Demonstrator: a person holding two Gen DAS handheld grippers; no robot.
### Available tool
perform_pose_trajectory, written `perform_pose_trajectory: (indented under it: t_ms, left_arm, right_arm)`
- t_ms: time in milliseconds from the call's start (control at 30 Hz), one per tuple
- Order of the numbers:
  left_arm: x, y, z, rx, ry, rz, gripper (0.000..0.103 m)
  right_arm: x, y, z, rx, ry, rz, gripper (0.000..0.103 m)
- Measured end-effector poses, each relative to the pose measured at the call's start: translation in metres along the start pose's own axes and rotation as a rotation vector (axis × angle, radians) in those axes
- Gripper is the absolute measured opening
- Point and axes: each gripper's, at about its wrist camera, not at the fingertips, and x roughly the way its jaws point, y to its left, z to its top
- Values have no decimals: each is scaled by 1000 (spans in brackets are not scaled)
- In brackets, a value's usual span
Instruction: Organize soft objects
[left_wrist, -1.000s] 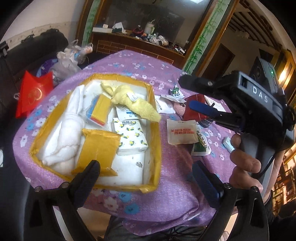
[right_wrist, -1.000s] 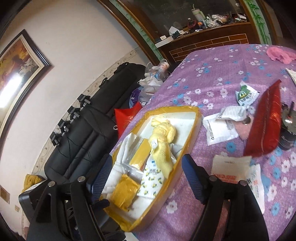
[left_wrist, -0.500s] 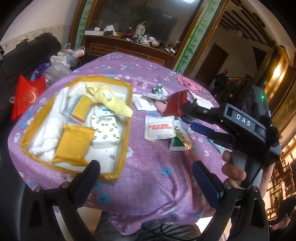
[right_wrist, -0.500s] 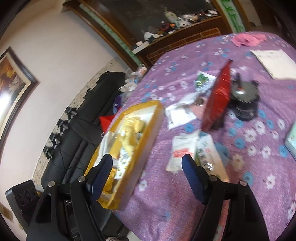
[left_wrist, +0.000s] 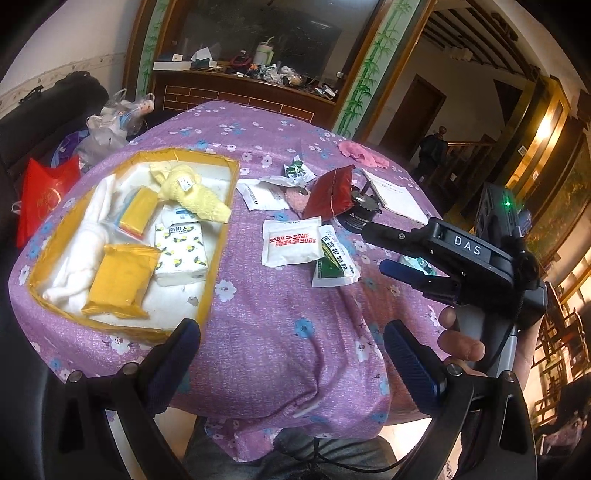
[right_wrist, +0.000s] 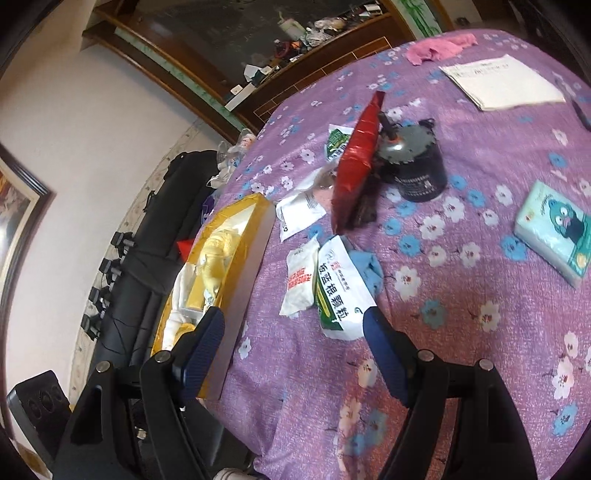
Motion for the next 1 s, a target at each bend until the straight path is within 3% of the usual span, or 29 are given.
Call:
perform_pose_trajectory:
  t_ms: [400, 767, 1000]
  left_arm:
    - [26, -1, 2, -13, 39, -37, 101]
    - [58, -6, 24, 33, 41, -30, 101]
    - [71, -7, 40, 46, 48, -35, 101]
  right_arm:
    - [-8, -11, -5, -7, -29, -10, 77]
    - [-17, -41, -5, -25, -83, -41, 77]
    - [-4, -52, 0, -9, -68, -20, 77]
